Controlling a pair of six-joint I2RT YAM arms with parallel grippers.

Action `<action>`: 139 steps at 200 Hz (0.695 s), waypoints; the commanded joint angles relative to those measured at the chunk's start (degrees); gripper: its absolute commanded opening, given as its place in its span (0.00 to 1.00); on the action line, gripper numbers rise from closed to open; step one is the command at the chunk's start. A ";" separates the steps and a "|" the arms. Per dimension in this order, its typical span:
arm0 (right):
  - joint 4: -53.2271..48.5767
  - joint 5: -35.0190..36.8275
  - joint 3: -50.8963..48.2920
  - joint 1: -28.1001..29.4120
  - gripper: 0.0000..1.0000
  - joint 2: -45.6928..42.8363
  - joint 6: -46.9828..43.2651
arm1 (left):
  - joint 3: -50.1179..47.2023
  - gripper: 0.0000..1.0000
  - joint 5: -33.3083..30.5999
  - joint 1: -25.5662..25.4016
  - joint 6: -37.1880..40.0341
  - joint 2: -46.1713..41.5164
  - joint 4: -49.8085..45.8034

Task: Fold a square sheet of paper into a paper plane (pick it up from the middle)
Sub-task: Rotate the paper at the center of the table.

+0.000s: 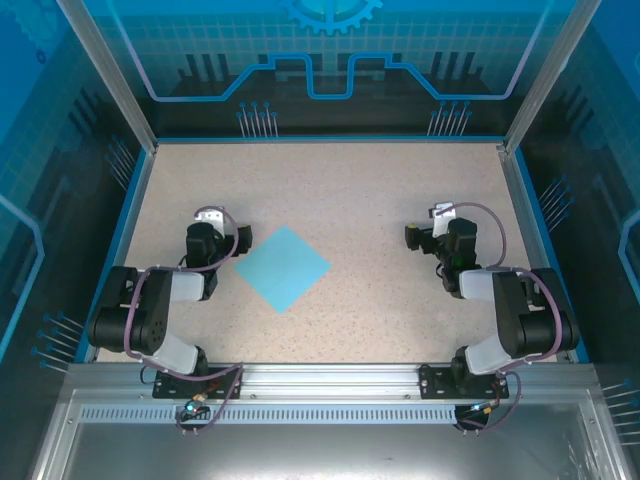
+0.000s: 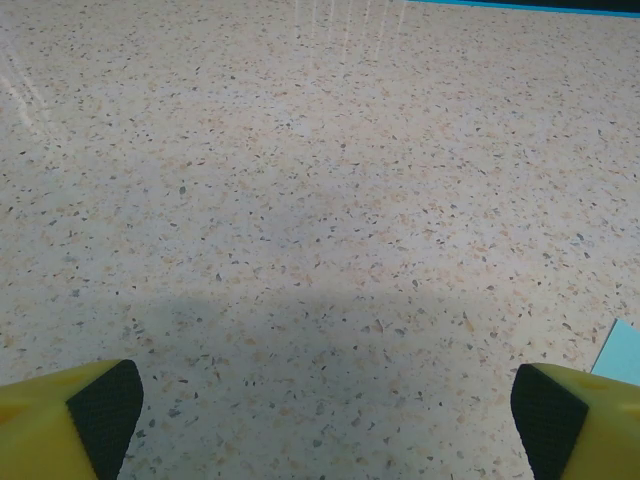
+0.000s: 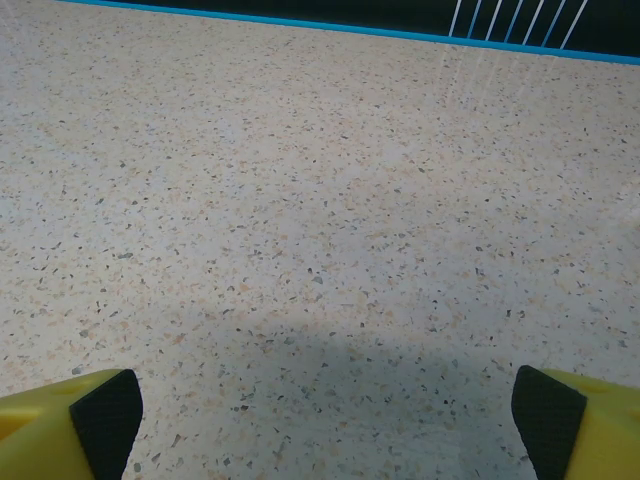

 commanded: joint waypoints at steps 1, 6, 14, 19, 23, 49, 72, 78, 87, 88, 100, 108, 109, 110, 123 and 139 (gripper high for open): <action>1.26 -1.00 0.63 -0.03 0.99 -0.04 -0.51 | 0.81 0.99 1.52 0.25 1.01 -0.53 2.11; 1.26 -0.98 0.62 -0.01 0.99 -0.04 -0.53 | 0.76 0.99 1.54 0.27 1.02 -0.52 2.08; 1.26 -0.97 0.65 -0.06 0.99 -0.04 -0.46 | 0.79 0.99 1.51 0.33 0.97 -0.51 2.11; 1.26 -0.99 0.62 -0.01 0.99 -0.04 -0.46 | 0.75 0.99 1.53 0.31 1.01 -0.49 2.13; 1.26 -0.98 0.62 -0.03 0.99 -0.04 -0.44 | 0.78 0.99 1.47 0.33 1.02 -0.51 2.10; 1.26 -0.98 0.62 -0.07 0.99 -0.04 -0.46 | 0.82 0.99 1.61 0.34 0.99 -0.51 1.98; 1.26 -1.11 0.64 -0.14 0.99 -0.04 -0.48 | 0.82 0.99 2.14 0.60 0.93 -0.53 1.85; 1.26 -1.08 0.62 -0.08 0.99 -0.04 -0.44 | 0.88 0.99 2.19 0.60 0.93 -0.52 1.85; 1.26 -1.14 0.62 -0.16 0.99 -0.06 -0.44 | 0.84 0.99 2.20 0.60 0.91 -0.49 1.86; 1.26 -1.10 0.62 -0.12 0.99 -0.05 -0.44 | 0.84 0.99 2.22 0.60 0.87 -0.50 1.86; 1.35 -1.09 0.56 -0.09 0.99 -0.04 -0.47 | 0.91 0.99 2.14 0.60 0.92 -0.52 1.86; 1.39 -1.08 0.47 -0.17 0.99 -0.04 -0.48 | 0.84 0.99 2.12 0.61 0.91 -0.51 1.88; 1.43 -1.14 0.45 -0.10 0.99 -0.08 -0.51 | 0.84 0.99 2.18 0.60 0.92 -0.51 1.87; 1.48 -1.10 0.50 -0.09 0.99 -0.10 -0.51 | 0.84 0.99 2.21 0.64 0.92 -0.51 1.91; 1.53 -1.14 0.49 -0.06 0.99 -0.08 -0.48 | 0.75 0.99 2.03 0.58 0.92 -0.58 2.04; 1.66 -0.94 0.34 -0.04 0.99 -0.28 -0.51 | 1.23 0.99 0.92 0.51 0.46 -2.08 0.43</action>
